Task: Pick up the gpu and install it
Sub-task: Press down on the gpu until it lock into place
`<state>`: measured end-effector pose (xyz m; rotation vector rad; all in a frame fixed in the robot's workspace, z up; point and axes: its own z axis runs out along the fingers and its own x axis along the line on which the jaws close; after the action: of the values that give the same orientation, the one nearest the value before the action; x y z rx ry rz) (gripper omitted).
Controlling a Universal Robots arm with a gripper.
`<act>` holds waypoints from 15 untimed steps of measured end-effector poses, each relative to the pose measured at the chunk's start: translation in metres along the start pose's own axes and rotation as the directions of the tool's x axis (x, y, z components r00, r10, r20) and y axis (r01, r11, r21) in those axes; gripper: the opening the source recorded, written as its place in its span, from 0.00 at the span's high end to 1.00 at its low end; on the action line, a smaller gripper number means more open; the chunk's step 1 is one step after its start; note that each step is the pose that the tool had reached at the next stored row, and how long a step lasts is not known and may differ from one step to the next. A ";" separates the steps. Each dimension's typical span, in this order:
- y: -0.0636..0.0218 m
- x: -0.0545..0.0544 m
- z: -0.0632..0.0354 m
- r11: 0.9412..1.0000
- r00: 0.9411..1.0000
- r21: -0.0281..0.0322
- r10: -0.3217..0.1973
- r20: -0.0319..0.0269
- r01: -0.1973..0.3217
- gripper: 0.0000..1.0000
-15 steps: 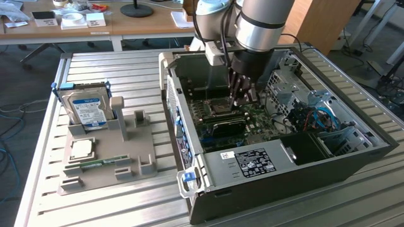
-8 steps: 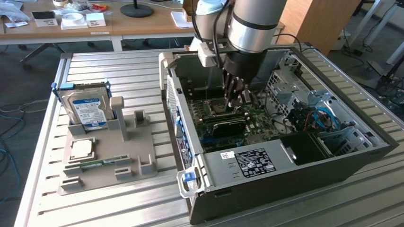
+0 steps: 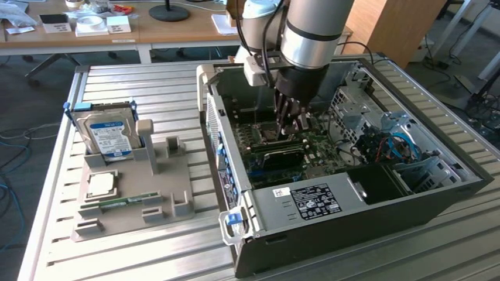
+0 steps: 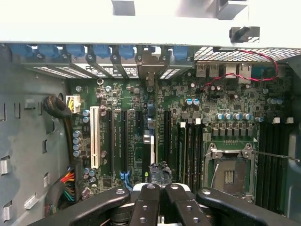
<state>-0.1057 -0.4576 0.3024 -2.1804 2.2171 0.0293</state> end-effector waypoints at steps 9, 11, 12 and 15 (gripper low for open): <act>0.0016 0.000 0.0007 1.000 1.000 0.000 0.000 0.000 0.000 0.89; 0.0023 0.000 0.0008 1.000 1.000 0.000 0.000 0.000 0.000 0.89; 0.0024 0.000 0.0009 1.000 1.000 0.000 0.000 0.000 0.000 0.89; 0.0024 0.000 0.0007 1.000 1.000 0.000 0.000 0.000 0.000 0.89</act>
<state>-0.1081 -0.4575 0.3017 -2.1804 2.2172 0.0293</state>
